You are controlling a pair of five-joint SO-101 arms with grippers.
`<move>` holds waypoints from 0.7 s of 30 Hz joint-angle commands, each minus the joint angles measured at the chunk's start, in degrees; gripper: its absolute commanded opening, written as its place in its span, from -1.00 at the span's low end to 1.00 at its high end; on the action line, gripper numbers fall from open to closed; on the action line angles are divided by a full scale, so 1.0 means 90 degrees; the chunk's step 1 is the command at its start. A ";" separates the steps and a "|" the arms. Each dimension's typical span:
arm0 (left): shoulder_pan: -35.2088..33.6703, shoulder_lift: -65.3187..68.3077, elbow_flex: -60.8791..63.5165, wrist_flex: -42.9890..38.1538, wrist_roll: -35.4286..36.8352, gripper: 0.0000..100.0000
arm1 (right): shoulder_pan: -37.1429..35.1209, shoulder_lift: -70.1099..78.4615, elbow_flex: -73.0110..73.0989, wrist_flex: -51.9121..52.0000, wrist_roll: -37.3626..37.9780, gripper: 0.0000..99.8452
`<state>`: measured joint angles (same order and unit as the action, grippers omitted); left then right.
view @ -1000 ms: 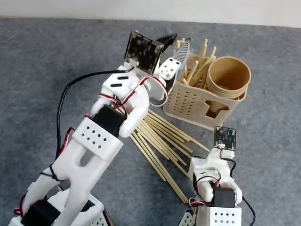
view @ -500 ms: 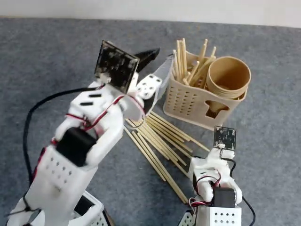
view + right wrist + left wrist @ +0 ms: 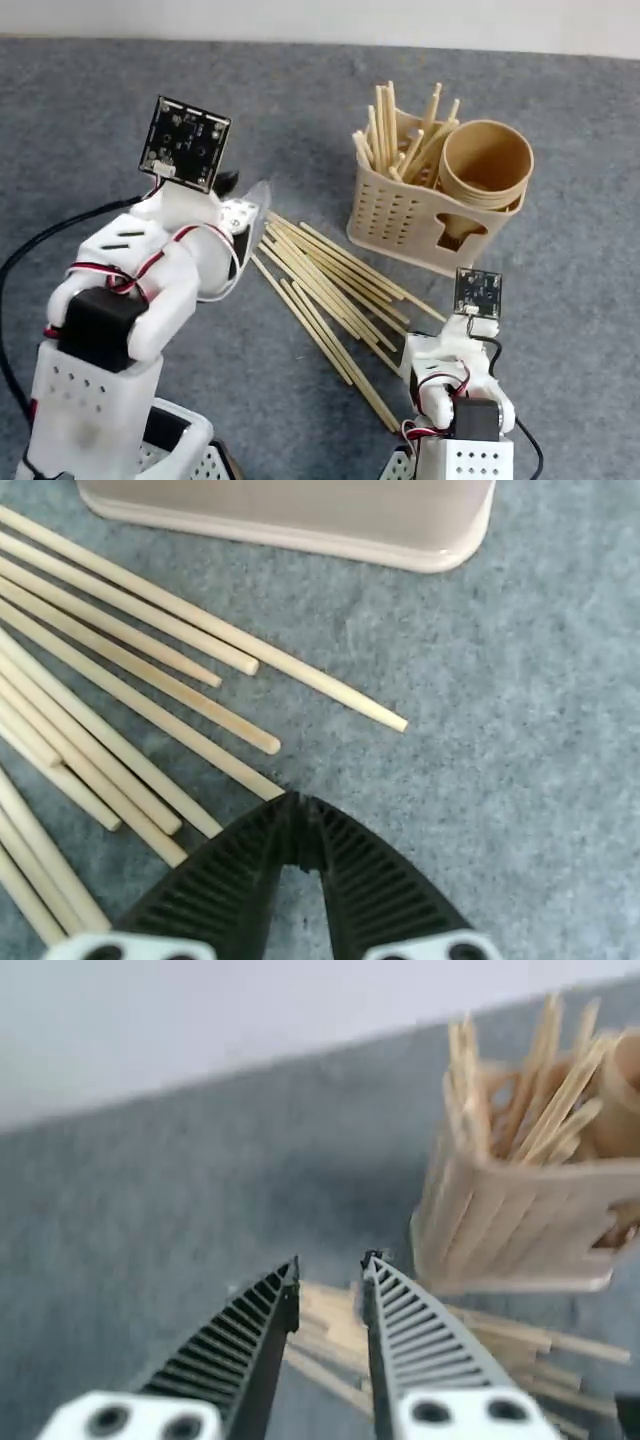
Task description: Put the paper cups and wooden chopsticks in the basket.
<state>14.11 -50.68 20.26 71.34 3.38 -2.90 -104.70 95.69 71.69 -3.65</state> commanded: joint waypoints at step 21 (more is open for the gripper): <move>-0.1118 -0.0073 0.2125 0.0342 -0.0029 -0.76 | 0.0073 -0.0083 0.0845 0.0024 0.0000 -0.99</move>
<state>4.62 -50.77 38.11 76.88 3.38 -2.73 -104.70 95.69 71.69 -3.65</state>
